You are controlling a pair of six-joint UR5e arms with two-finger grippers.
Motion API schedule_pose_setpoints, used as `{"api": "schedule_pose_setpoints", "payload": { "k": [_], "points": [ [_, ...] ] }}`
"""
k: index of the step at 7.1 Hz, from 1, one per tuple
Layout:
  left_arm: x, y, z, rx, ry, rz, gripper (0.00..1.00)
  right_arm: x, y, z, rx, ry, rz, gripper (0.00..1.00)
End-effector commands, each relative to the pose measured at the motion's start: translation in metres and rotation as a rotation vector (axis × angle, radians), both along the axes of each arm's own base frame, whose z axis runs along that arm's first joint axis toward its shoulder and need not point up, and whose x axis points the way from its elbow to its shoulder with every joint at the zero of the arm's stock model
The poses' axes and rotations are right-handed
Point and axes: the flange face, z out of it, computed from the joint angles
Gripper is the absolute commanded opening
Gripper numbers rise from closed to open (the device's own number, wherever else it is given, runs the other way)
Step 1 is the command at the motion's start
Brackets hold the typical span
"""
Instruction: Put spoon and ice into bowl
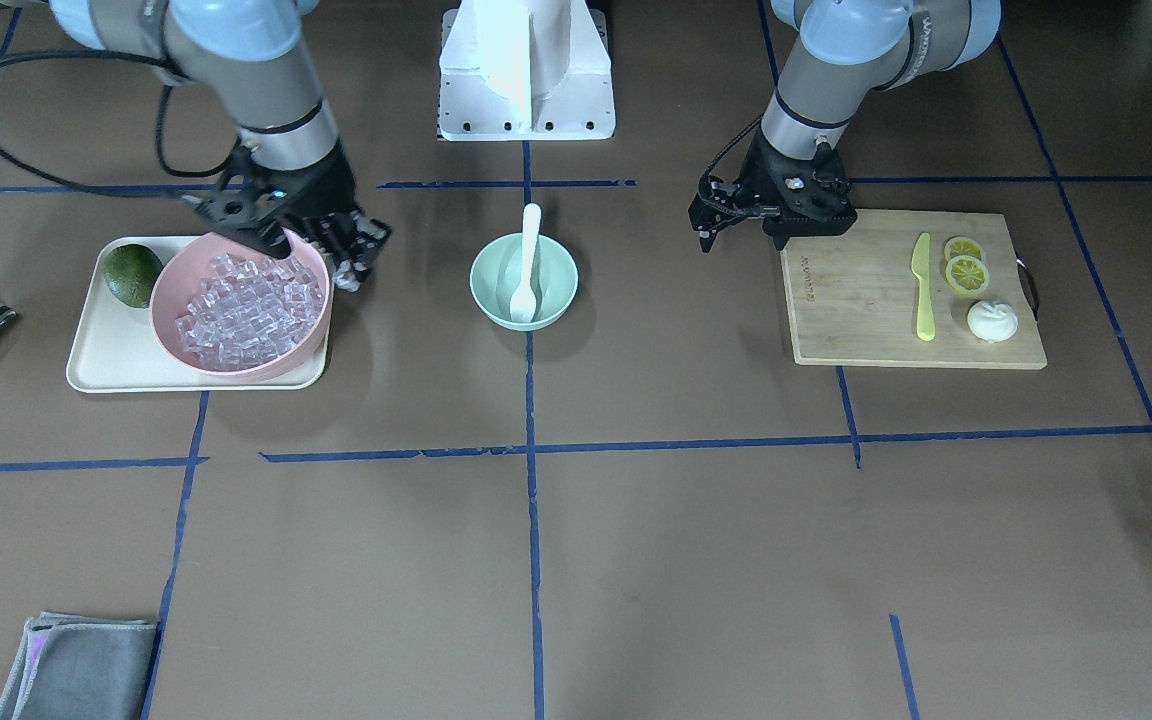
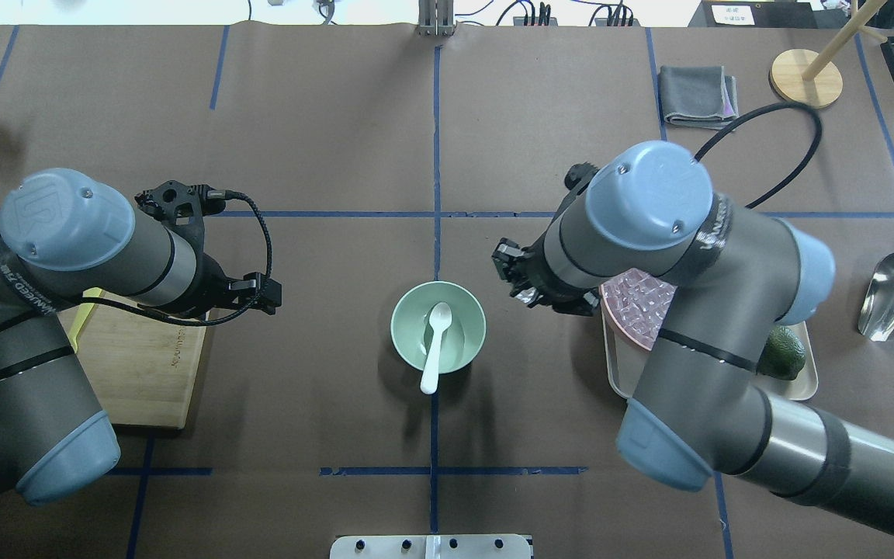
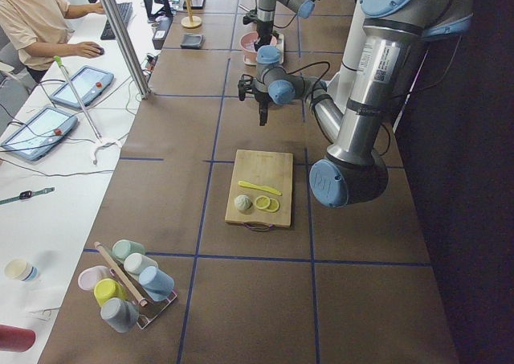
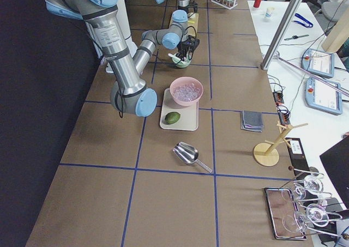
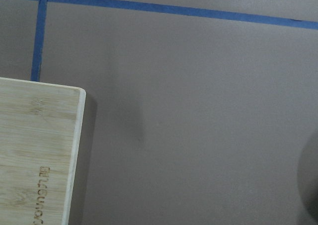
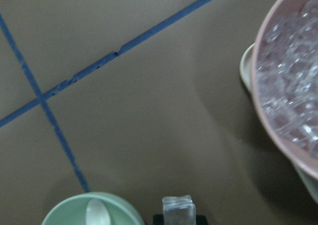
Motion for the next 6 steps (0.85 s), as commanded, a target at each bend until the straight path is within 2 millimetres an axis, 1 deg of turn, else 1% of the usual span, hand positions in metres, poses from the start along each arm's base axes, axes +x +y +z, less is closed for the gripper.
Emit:
{"api": "schedule_pose_setpoints", "payload": {
  "k": [1,2,3,4,5,6],
  "points": [
    [-0.001,0.0,-0.001,0.002,0.003,-0.001,0.99,-0.055,-0.001,0.005,-0.003,-0.112,-0.003,0.01],
    [-0.001,0.001,-0.001,0.002,0.003,0.0,0.99,-0.062,0.006,0.001,0.006,-0.128,-0.018,0.05],
    [-0.001,0.001,-0.001,0.002,0.003,0.0,0.99,-0.066,0.011,0.0,0.01,-0.129,-0.028,0.18],
    [-0.001,0.001,-0.001,0.002,0.003,0.0,0.99,-0.068,0.013,0.0,0.01,-0.131,-0.034,0.4],
    [-0.001,0.001,-0.001,0.002,0.003,0.0,0.99,-0.069,0.012,-0.002,0.015,-0.13,-0.028,0.68],
    [-0.004,0.003,-0.007,0.008,0.014,-0.003,0.99,-0.07,0.006,-0.01,0.04,-0.128,0.012,0.71]
  ]
}}
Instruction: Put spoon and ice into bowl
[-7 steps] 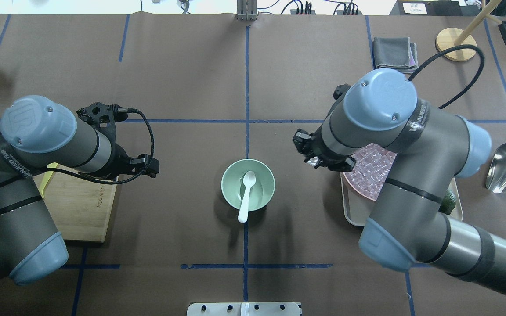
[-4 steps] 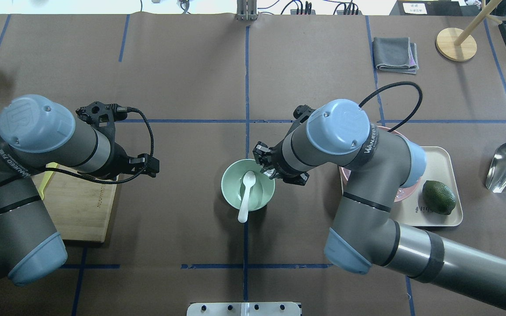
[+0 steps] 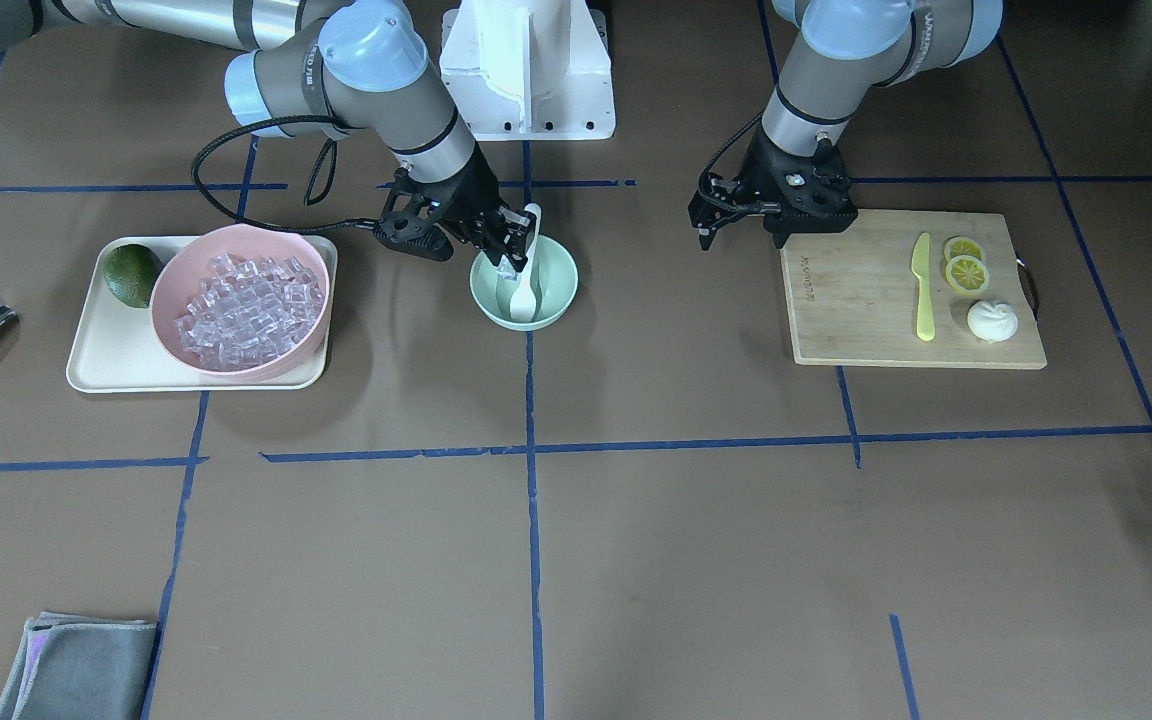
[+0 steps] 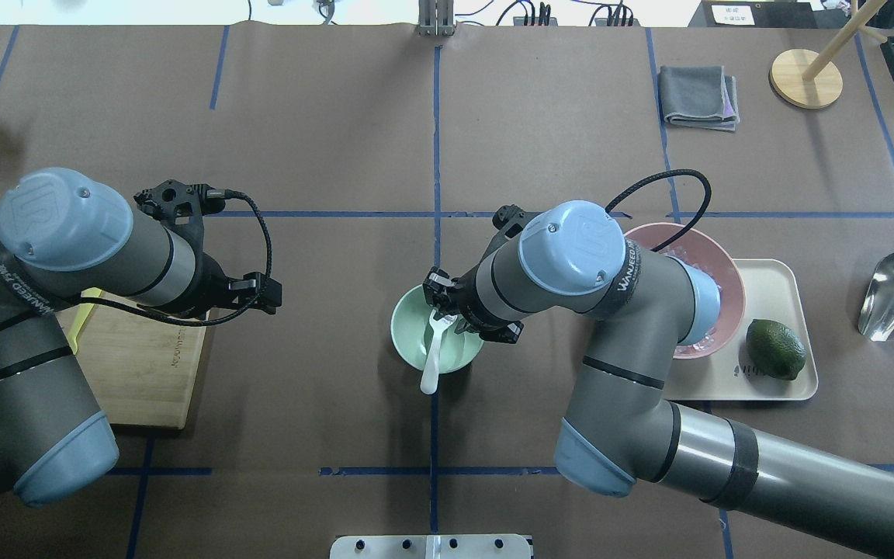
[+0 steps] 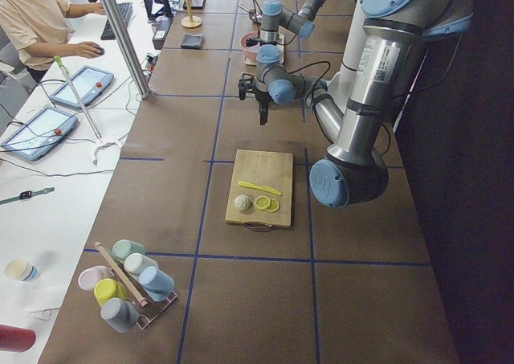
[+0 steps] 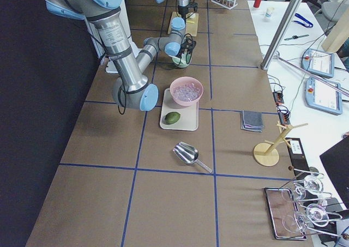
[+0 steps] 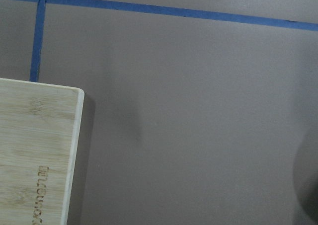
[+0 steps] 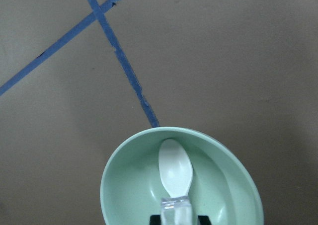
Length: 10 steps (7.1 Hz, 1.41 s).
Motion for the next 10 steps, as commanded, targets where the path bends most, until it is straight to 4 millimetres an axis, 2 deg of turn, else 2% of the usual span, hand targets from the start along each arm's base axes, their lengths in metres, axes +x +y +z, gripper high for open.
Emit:
{"api": "schedule_pose_setpoints", "payload": {
  "k": [1,2,3,4,5,6,7,8,9,10],
  "points": [
    [-0.004,0.003,-0.008,-0.018,0.019,-0.026,0.99,-0.005,-0.007,-0.011,0.027,0.001,0.044,0.82],
    [-0.009,0.006,-0.015,-0.015,0.033,-0.029,0.99,-0.003,-0.009,-0.008,0.029,0.004,0.045,0.82],
    [-0.01,0.007,-0.015,-0.015,0.034,-0.03,0.99,0.021,-0.028,-0.008,0.017,-0.008,0.066,0.82],
    [-0.01,0.006,-0.014,-0.017,0.032,-0.031,0.99,0.064,-0.046,0.004,-0.016,-0.016,0.072,0.99],
    [-0.012,0.008,-0.003,-0.025,0.016,-0.03,0.99,0.124,-0.055,0.04,-0.059,-0.012,0.065,1.0],
    [-0.012,0.008,-0.003,-0.022,0.015,-0.027,0.99,0.177,-0.061,0.071,-0.018,0.008,0.026,1.0],
    [-0.013,0.009,0.007,-0.028,-0.001,-0.022,0.99,0.219,-0.067,0.104,0.022,0.039,-0.01,1.0],
    [-0.02,0.012,0.024,-0.025,-0.028,-0.006,0.99,0.244,-0.073,0.134,0.074,0.085,-0.029,1.0],
    [-0.03,0.019,0.04,0.002,-0.054,0.03,0.99,0.278,-0.076,0.18,0.153,0.159,-0.075,1.0],
    [-0.041,0.022,0.047,0.052,-0.071,0.072,0.99,0.311,-0.076,0.217,0.22,0.22,-0.139,1.0]
  ]
}}
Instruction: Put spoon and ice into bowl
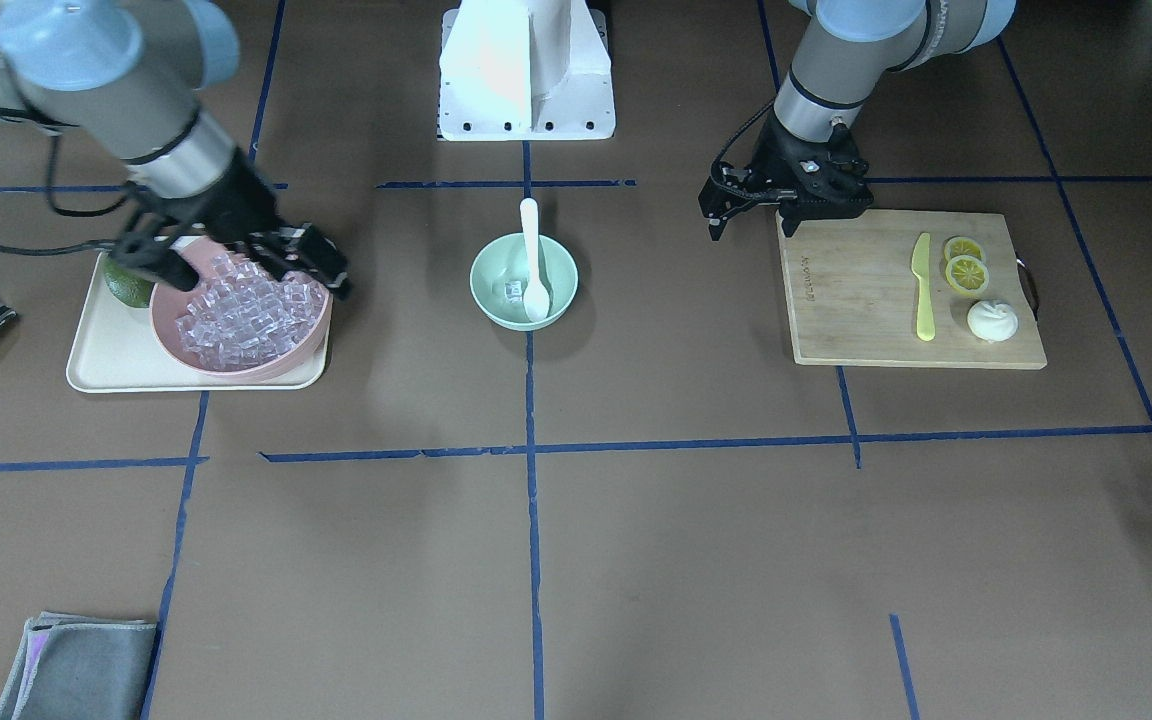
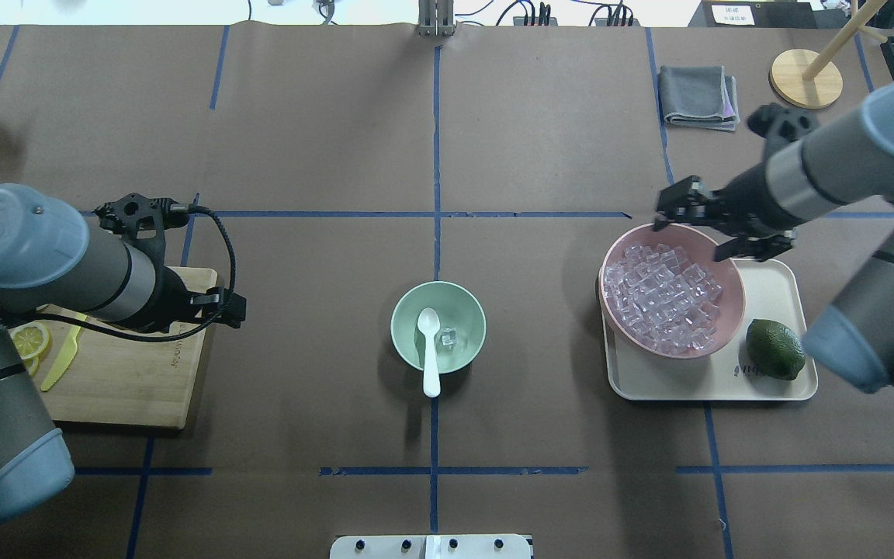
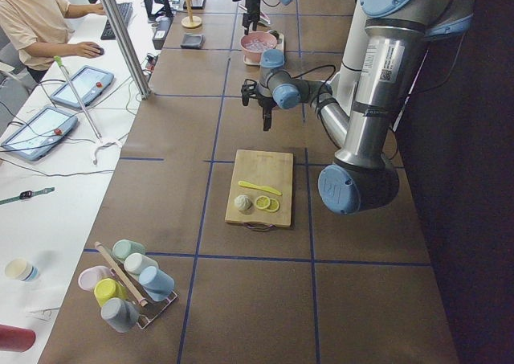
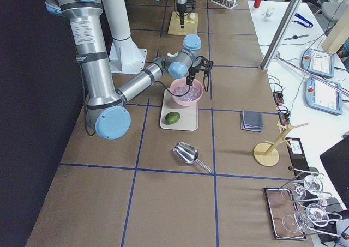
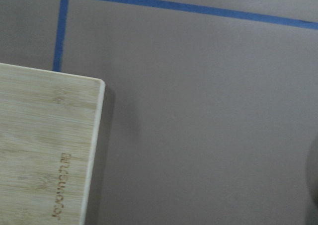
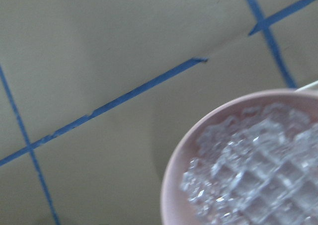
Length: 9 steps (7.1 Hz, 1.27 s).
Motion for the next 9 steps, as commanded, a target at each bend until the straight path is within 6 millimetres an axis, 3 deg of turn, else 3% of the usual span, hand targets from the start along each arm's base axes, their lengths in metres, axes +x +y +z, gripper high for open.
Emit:
{"api": "schedule_pose_setpoints", "payload": {
  "k": [1,3,5,6,7,8,9],
  "points": [
    [-0.027,-0.006,0.019,0.093,-0.043,0.067,0.99,0.082,-0.004,0.075,0.114,0.117,-0.136,1.0],
    [-0.096,-0.033,0.067,0.221,-0.146,0.143,0.99,0.175,0.003,0.136,0.185,0.195,-0.233,1.0],
    [-0.179,-0.064,0.095,0.259,-0.139,0.182,0.99,0.235,0.009,0.2,0.209,0.222,-0.299,1.0],
    [-0.231,-0.065,0.123,0.271,-0.139,0.212,0.99,0.276,0.008,0.252,0.233,0.23,-0.337,1.0],
    [-0.271,-0.065,0.152,0.281,-0.125,0.25,0.99,0.305,0.0,0.285,0.279,0.224,-0.377,1.0],
    [-0.311,-0.061,0.194,0.265,-0.116,0.284,0.99,0.321,0.0,0.3,0.284,0.225,-0.378,1.0],
    [-0.331,-0.063,0.232,0.253,-0.107,0.316,0.99,0.332,0.003,0.301,0.279,0.219,-0.357,1.0]
  ]
}}
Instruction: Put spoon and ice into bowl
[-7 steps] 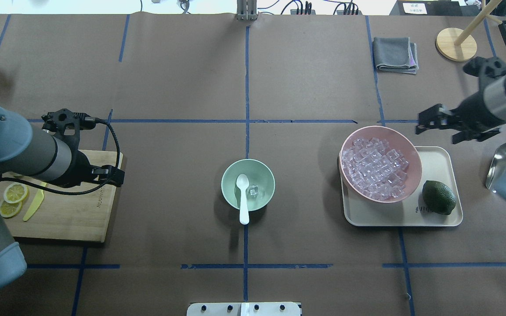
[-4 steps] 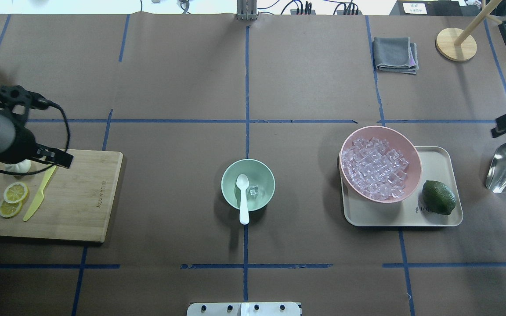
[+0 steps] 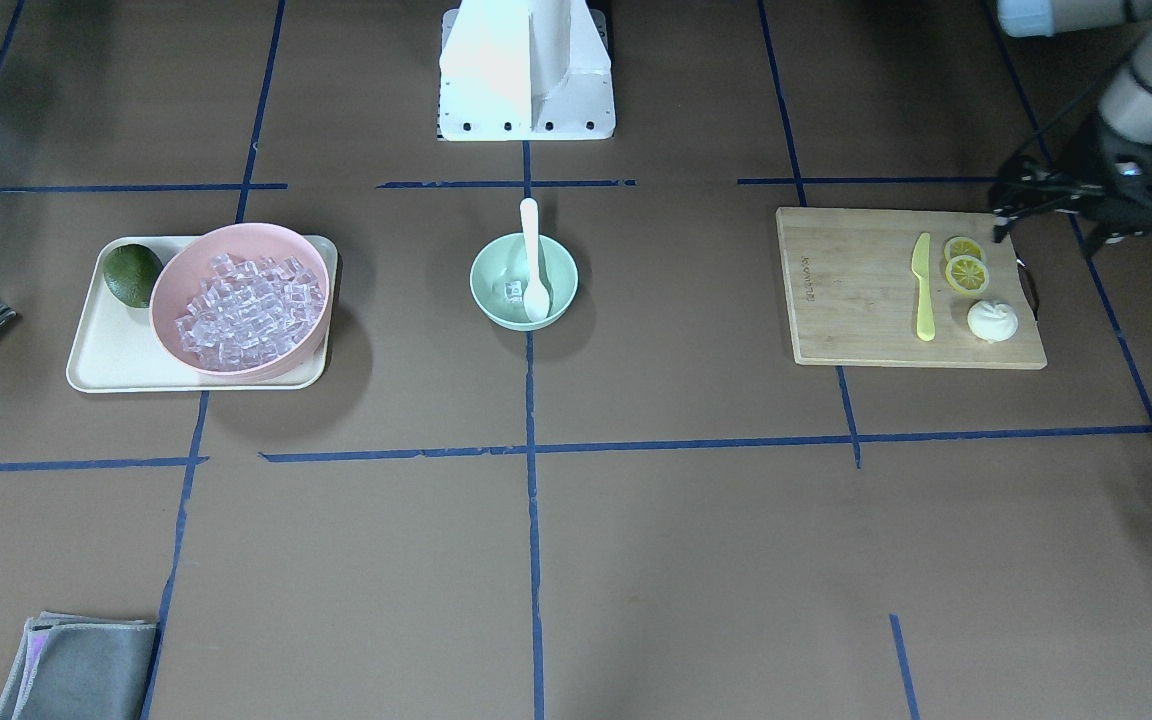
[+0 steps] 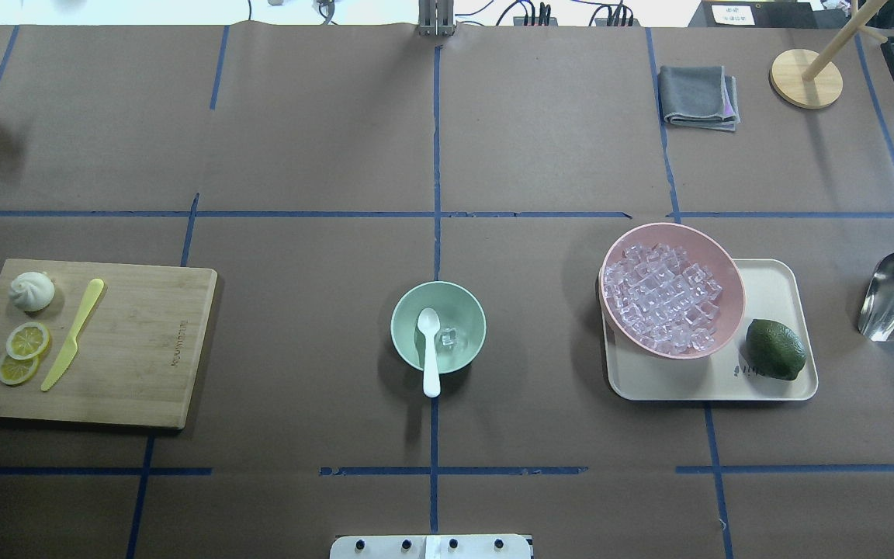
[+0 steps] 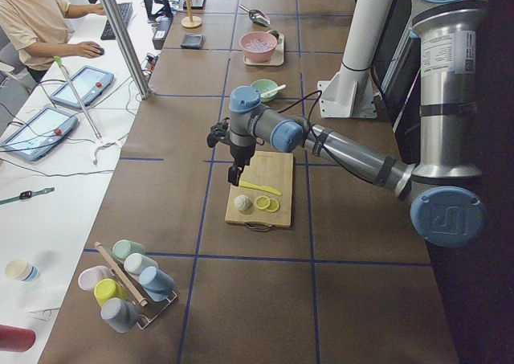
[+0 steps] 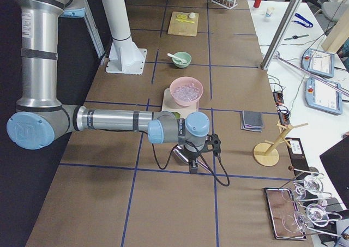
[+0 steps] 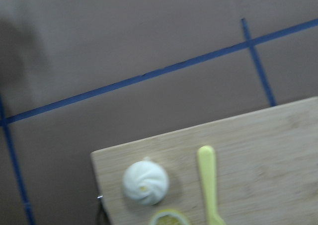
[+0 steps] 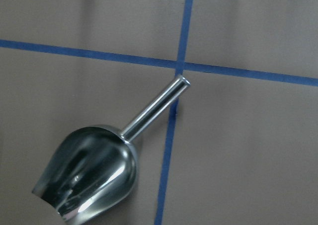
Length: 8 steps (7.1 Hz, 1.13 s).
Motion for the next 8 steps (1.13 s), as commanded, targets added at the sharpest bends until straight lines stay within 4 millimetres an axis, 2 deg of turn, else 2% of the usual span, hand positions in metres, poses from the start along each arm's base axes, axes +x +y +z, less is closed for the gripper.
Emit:
{"api": "schedule_pose_setpoints", "payload": {
  "k": [1,2,3,4,5,6,7,8],
  "points": [
    [-0.06,0.005,0.072,-0.053,0.027,0.01,0.99,0.025,0.003,0.01,-0.002,-0.021,0.024,1.0],
    [-0.065,0.005,0.081,-0.064,0.027,0.007,0.99,0.026,0.002,0.005,0.013,-0.015,0.025,1.0],
    [-0.069,0.007,0.08,-0.108,0.013,-0.021,1.0,0.026,0.002,0.007,0.011,-0.015,0.024,1.0],
    [-0.116,0.008,0.085,-0.178,0.017,-0.122,1.0,0.036,0.013,-0.003,0.026,-0.027,0.047,1.0],
    [-0.13,0.014,0.079,-0.212,0.02,-0.144,1.0,0.036,0.027,0.006,0.011,-0.026,0.043,1.0],
    [-0.128,0.024,0.076,-0.271,0.063,-0.142,1.0,0.035,0.029,0.013,-0.001,-0.018,0.038,1.0],
    [-0.128,0.031,0.079,-0.265,0.068,-0.142,1.0,0.032,0.028,0.012,0.002,-0.022,0.032,1.0],
    [-0.128,0.03,0.083,-0.25,0.067,-0.137,1.0,0.032,0.029,0.014,-0.003,-0.021,0.03,1.0]
  ]
}}
